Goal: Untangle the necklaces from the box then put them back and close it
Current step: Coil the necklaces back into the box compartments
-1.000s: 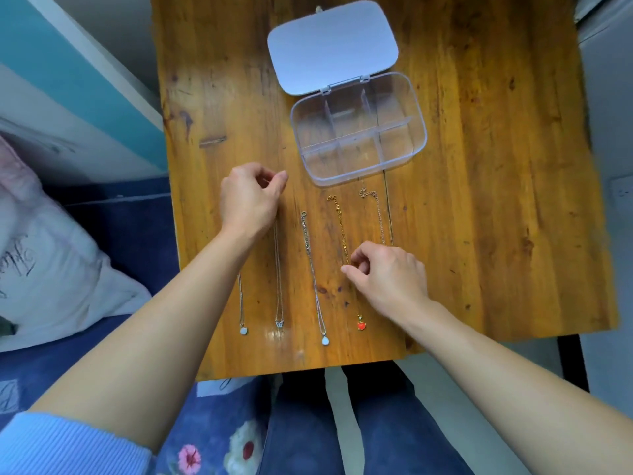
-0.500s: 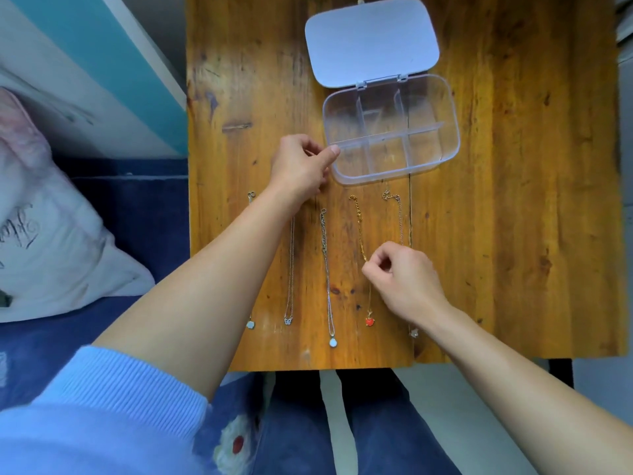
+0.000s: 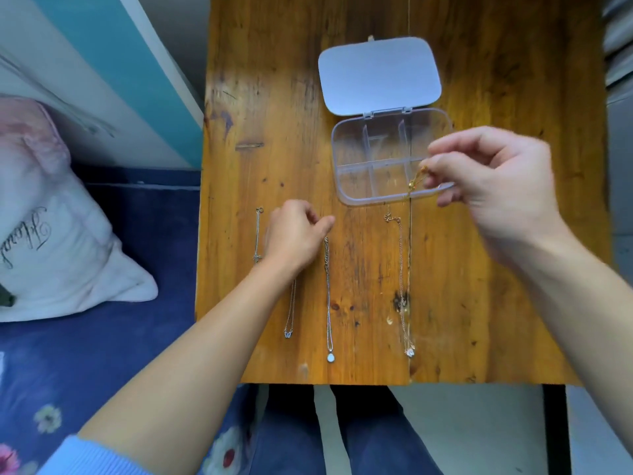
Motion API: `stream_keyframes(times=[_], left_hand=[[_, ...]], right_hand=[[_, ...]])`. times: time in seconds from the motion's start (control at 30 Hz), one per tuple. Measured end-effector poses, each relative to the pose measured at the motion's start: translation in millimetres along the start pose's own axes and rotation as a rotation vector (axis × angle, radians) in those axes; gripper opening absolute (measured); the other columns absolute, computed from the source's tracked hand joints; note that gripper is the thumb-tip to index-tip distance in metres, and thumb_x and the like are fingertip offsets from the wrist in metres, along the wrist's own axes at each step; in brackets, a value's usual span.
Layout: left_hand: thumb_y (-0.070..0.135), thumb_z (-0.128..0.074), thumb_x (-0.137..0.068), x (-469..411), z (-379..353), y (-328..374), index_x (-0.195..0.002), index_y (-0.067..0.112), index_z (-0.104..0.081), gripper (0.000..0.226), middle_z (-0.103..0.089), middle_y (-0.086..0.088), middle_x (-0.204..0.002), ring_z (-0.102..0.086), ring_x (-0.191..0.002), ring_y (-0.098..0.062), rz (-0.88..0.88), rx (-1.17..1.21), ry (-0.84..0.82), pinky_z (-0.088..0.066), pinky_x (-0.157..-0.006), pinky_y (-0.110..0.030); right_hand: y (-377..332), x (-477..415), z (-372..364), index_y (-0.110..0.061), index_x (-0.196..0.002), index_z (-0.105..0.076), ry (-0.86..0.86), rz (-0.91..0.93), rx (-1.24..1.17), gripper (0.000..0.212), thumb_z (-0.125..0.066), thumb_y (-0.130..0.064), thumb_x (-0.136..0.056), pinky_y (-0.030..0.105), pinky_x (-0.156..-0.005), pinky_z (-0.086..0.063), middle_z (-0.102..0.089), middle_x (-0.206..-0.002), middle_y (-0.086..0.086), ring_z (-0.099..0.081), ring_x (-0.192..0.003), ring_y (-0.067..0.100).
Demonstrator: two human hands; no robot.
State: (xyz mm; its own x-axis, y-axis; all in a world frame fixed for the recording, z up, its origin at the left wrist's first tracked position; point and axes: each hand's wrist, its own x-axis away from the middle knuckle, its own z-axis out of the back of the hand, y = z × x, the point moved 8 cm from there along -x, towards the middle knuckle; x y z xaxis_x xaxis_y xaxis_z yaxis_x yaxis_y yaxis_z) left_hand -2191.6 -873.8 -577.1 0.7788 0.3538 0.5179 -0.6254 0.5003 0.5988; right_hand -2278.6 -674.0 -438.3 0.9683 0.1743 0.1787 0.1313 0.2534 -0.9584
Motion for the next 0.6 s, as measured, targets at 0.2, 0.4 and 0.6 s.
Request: stream_keyframes(times=[0.2, 0.4, 0.6], left_hand=[[0.064, -0.071, -0.072, 41, -26, -29, -0.073, 0.019, -0.060, 0.047, -0.070, -0.003, -0.082, -0.064, -0.084, -0.028, 0.060, -0.395, -0.108, -0.050, -0.073, -0.036], [0.046, -0.078, -0.076, 47, -40, -44, -0.087, 0.015, -0.067, 0.035, -0.071, -0.004, -0.089, -0.065, -0.088, -0.028, 0.130, -0.379, -0.147, -0.048, -0.070, -0.035], [0.027, -0.072, -0.083, 46, -48, -43, -0.092, 0.014, -0.066, 0.016, -0.070, -0.006, -0.094, -0.065, -0.092, -0.031, 0.125, -0.352, -0.174, -0.044, -0.068, -0.034]], right_hand=[[-27, -32, 1, -0.015, -0.088, -0.071, 0.008, 0.025, 0.028, 0.007, -0.066, -0.012, -0.083, 0.021, -0.052, -0.051, -0.072, -0.078, -0.001, -0.070, -0.072, 0.012], [-7, -67, -22, -0.019, -0.085, -0.071, -0.008, -0.056, 0.140, 0.008, -0.067, -0.012, -0.084, 0.021, -0.057, -0.053, -0.072, -0.092, 0.009, -0.073, -0.080, 0.015], [9, -87, -44, -0.020, -0.078, -0.069, -0.008, -0.097, 0.182, 0.013, -0.067, -0.008, -0.084, 0.017, -0.053, -0.051, -0.072, -0.086, 0.006, -0.073, -0.073, 0.011]])
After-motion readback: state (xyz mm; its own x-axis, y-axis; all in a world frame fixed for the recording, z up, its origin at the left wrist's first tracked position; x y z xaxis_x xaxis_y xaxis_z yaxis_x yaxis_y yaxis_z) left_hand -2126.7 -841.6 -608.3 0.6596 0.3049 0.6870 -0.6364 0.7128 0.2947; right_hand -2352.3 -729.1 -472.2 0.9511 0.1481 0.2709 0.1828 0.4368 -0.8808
